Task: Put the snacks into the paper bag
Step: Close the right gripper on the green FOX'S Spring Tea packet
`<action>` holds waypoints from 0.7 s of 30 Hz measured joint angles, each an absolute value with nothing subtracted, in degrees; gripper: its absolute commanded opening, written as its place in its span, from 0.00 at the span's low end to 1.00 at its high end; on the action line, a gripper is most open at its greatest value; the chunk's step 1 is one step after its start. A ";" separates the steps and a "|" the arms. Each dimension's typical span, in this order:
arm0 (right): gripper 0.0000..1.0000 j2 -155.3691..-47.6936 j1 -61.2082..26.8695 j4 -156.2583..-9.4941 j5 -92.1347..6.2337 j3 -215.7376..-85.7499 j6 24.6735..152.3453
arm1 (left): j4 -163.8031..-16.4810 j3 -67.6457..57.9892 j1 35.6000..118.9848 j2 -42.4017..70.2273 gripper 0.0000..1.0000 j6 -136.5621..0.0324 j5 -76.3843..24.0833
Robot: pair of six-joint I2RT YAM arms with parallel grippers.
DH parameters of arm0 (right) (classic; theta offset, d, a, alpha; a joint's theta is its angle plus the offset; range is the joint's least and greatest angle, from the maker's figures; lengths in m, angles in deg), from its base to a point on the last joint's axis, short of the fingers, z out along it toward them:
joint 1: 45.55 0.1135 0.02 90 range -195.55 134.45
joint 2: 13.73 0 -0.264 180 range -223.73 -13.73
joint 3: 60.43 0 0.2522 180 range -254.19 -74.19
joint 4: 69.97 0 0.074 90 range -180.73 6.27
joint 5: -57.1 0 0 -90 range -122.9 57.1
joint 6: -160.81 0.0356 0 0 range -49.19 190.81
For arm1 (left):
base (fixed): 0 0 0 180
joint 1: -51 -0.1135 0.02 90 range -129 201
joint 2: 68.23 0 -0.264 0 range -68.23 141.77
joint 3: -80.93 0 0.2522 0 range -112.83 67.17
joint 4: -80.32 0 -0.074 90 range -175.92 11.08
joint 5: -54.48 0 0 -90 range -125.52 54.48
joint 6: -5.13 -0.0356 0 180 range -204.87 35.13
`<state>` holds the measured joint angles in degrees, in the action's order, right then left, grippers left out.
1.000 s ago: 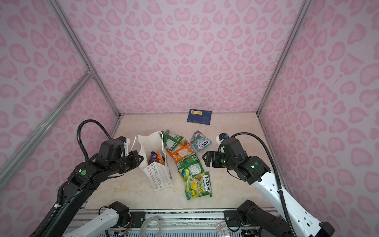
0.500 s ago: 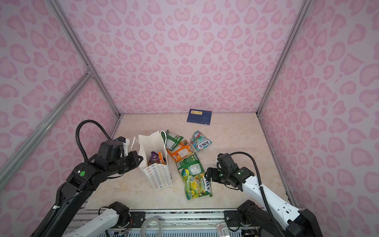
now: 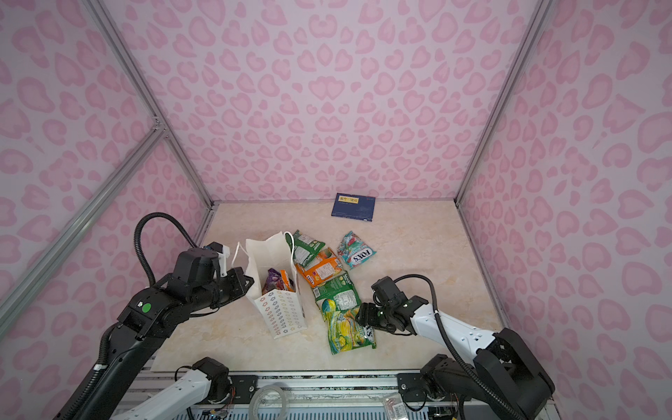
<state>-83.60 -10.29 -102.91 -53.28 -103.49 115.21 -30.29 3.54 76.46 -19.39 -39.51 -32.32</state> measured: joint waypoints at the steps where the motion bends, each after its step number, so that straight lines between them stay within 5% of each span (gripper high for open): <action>1: 0.74 -84.54 -10.20 -102.91 -53.24 -104.30 115.19 | -30.29 3.64 76.43 -19.37 0.06 -39.49 -32.32; 15: 0.48 -90.94 -9.94 -102.80 -50.48 -109.04 114.08 | -30.24 4.28 76.43 -20.37 0.06 -38.83 -32.14; 21: 0.27 -90.15 -9.91 -102.84 -49.87 -108.52 114.12 | -30.26 4.37 76.43 -20.29 0.06 -38.50 -32.14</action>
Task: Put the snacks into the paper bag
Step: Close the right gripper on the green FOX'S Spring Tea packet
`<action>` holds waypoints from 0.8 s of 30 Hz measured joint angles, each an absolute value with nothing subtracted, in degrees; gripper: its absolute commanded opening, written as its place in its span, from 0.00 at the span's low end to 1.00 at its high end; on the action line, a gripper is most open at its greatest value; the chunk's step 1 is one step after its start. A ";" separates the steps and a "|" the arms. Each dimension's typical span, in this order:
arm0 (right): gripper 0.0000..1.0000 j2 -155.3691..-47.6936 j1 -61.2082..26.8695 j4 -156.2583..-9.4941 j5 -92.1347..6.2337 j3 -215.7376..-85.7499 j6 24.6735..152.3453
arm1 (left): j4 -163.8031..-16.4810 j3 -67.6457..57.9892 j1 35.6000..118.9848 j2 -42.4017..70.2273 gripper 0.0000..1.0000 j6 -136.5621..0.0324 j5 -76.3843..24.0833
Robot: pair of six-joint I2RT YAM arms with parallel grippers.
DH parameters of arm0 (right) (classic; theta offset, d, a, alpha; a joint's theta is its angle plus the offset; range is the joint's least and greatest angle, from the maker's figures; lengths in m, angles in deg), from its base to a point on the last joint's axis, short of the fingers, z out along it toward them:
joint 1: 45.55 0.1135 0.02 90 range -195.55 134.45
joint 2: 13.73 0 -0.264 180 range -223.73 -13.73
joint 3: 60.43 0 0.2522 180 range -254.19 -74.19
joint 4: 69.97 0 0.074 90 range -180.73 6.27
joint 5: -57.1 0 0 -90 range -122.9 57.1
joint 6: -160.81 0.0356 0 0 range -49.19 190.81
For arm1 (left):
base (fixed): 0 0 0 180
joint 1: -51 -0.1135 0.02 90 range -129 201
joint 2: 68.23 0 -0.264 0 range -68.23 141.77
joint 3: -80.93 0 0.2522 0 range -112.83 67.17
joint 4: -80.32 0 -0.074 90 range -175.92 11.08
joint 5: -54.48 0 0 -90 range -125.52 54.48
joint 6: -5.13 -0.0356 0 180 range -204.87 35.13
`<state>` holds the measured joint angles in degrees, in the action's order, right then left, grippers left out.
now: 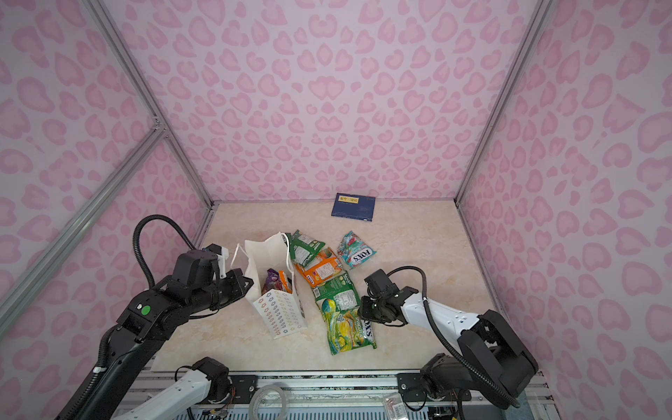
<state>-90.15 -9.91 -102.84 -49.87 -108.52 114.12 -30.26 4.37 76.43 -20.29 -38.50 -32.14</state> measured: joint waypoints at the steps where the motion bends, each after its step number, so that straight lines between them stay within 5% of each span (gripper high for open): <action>1: 0.24 -90.15 -9.94 -102.73 -49.87 -108.52 114.12 | -30.26 4.37 76.43 -20.18 0.06 -38.50 -32.14; 11: 0.00 -88.47 -9.94 -101.77 -51.03 -109.06 114.73 | -30.24 4.37 76.46 -20.51 0.06 -38.52 -32.36; 24: 0.00 -76.23 -13.52 -108.74 -50.88 -113.74 114.71 | -30.29 4.83 76.43 -20.90 0.06 -38.48 -32.25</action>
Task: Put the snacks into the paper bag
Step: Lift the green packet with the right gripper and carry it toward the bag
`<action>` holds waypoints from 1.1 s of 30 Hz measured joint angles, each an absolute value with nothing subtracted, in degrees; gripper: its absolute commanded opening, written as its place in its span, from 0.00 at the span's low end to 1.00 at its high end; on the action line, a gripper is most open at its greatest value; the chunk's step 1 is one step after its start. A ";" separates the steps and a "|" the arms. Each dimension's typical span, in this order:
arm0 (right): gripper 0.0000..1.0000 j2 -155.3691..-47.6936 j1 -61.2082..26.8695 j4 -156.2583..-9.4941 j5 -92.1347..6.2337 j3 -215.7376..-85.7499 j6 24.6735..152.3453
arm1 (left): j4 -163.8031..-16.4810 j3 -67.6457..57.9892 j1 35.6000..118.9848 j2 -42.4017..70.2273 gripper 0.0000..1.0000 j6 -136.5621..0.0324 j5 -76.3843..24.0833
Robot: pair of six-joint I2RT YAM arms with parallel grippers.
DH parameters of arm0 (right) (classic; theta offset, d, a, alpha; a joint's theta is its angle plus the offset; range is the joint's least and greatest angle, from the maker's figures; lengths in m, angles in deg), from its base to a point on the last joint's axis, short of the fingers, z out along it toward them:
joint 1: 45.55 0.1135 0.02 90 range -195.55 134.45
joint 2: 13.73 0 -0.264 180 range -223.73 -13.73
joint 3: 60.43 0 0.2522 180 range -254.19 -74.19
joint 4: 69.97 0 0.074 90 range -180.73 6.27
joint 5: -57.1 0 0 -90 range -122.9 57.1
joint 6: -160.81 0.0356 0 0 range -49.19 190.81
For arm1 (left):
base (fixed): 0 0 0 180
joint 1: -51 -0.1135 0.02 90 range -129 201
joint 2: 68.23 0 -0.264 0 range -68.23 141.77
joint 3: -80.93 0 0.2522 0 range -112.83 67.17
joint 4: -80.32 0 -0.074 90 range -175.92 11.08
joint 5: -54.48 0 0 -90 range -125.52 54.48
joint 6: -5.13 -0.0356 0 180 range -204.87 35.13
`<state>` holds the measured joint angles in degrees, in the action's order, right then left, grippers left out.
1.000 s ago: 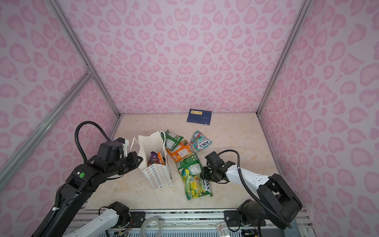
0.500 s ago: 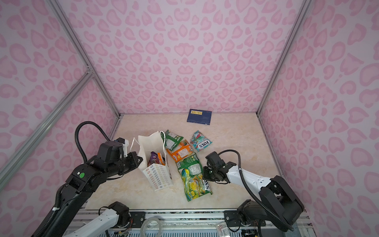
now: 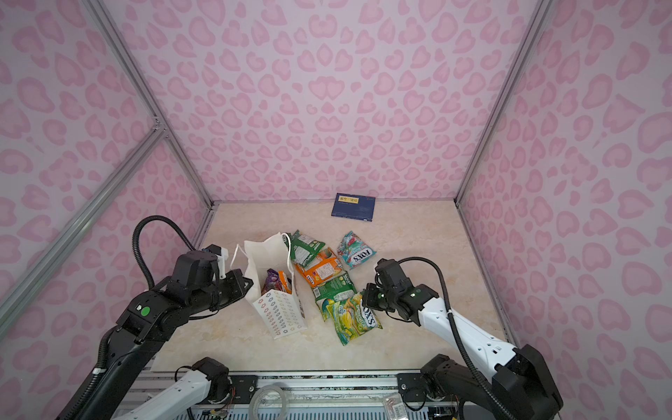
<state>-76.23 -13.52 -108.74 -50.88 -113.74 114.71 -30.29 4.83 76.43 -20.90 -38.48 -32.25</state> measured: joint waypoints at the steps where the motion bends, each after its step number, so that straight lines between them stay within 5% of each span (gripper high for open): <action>1: 0.00 -74.96 -13.89 -109.81 -50.63 -114.46 114.71 | -30.29 4.83 76.43 -20.96 0.06 -38.48 -32.08; 17: 0.00 -65.30 -15.55 -121.33 -45.74 -132.01 113.20 | -30.35 4.83 76.46 -20.79 0.06 -38.48 -31.40; 33: 0.00 -79.55 -7.86 -123.12 -42.72 -163.60 107.45 | -31.29 5.42 76.43 -21.12 0.06 -38.00 -30.92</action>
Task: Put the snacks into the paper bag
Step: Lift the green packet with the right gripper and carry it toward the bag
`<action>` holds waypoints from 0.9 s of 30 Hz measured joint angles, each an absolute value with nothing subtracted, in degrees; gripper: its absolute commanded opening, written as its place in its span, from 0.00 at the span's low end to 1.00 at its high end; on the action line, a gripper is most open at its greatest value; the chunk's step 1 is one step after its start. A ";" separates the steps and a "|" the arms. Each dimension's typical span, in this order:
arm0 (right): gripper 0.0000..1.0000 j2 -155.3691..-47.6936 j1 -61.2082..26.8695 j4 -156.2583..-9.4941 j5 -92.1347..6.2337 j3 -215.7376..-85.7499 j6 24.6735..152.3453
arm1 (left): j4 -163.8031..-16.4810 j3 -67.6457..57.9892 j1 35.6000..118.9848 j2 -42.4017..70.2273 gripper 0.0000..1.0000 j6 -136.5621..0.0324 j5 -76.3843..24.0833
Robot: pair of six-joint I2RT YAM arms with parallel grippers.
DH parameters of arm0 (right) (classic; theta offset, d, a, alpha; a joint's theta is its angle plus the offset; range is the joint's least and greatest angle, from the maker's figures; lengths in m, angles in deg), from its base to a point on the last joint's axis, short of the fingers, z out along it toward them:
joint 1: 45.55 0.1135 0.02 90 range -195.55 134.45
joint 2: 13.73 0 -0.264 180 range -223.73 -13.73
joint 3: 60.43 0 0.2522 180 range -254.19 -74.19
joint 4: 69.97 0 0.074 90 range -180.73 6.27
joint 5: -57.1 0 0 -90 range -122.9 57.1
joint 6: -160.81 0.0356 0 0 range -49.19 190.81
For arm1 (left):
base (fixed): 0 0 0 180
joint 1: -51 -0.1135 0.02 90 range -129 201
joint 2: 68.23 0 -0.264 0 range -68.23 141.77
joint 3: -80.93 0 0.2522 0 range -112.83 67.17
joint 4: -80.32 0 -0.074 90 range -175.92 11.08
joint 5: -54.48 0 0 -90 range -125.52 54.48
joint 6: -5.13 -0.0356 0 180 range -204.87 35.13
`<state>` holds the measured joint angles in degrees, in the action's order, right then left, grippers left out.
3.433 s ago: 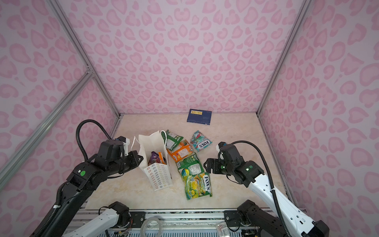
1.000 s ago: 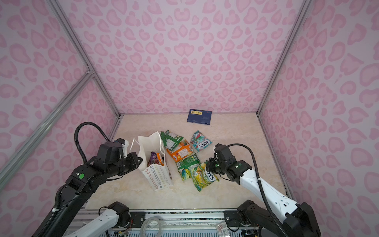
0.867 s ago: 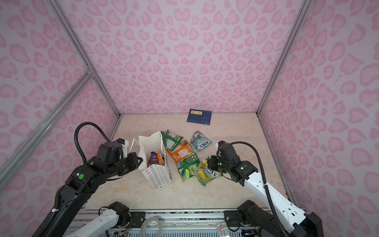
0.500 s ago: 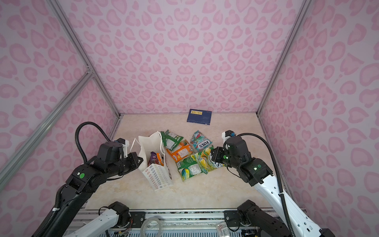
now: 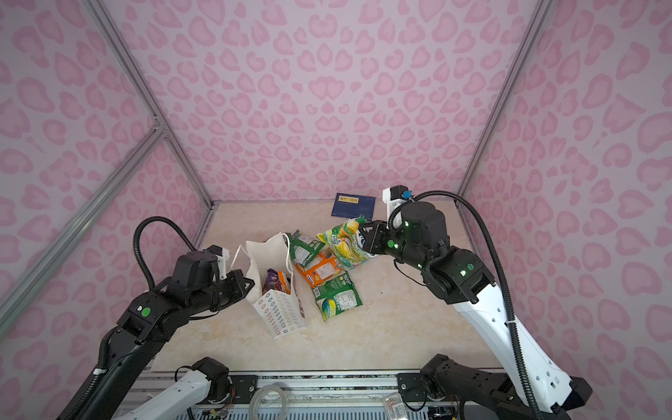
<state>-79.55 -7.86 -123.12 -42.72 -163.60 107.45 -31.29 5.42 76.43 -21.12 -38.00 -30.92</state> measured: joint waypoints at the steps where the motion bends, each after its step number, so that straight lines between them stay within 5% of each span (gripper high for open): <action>1: 0.00 -80.97 -6.75 -123.01 -42.13 -166.02 106.97 | -31.36 5.46 76.43 -21.16 0.05 -37.98 -30.92; 19: 0.00 -104.91 10.57 -124.30 -39.66 -201.10 100.13 | -32.80 6.64 76.46 -21.45 0.05 -37.17 -30.42; 27: 0.00 -110.06 13.12 -124.33 -40.38 -204.34 100.07 | -32.93 6.81 76.46 -21.93 0.05 -36.97 -30.16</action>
